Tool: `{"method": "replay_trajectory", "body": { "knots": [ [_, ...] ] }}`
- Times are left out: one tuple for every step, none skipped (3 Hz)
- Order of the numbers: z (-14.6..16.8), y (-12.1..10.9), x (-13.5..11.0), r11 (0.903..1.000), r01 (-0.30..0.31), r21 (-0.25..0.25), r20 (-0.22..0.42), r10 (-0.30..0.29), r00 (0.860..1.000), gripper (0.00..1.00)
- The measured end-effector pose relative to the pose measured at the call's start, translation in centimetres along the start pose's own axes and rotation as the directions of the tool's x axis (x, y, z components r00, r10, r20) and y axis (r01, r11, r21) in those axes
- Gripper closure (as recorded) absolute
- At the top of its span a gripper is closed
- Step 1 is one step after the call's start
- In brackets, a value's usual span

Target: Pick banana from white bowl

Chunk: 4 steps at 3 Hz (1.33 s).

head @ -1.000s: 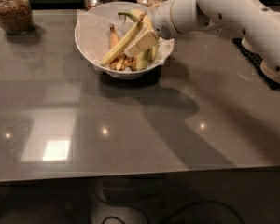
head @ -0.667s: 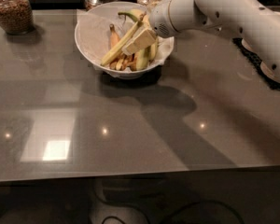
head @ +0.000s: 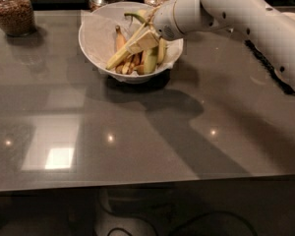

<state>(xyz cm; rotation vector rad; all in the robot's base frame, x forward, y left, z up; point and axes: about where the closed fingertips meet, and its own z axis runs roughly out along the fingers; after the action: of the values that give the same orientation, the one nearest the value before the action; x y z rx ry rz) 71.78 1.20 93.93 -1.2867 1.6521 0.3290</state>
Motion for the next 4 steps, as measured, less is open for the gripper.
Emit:
{"method": "replay_trajectory", "body": {
  "knots": [
    [0.1, 0.2, 0.0, 1.0, 0.005, -0.006, -0.002, -0.005, 1.0, 0.53],
    [-0.1, 0.5, -0.5, 0.9996, 0.024, -0.015, -0.002, -0.024, 1.0, 0.76],
    [-0.8, 0.8, -1.6, 0.9981, 0.057, -0.021, 0.0, -0.057, 0.998, 0.98],
    [-2.0, 0.8, -3.1, 0.9959, 0.09, -0.009, 0.015, -0.09, 0.996, 1.0]
  ]
}}
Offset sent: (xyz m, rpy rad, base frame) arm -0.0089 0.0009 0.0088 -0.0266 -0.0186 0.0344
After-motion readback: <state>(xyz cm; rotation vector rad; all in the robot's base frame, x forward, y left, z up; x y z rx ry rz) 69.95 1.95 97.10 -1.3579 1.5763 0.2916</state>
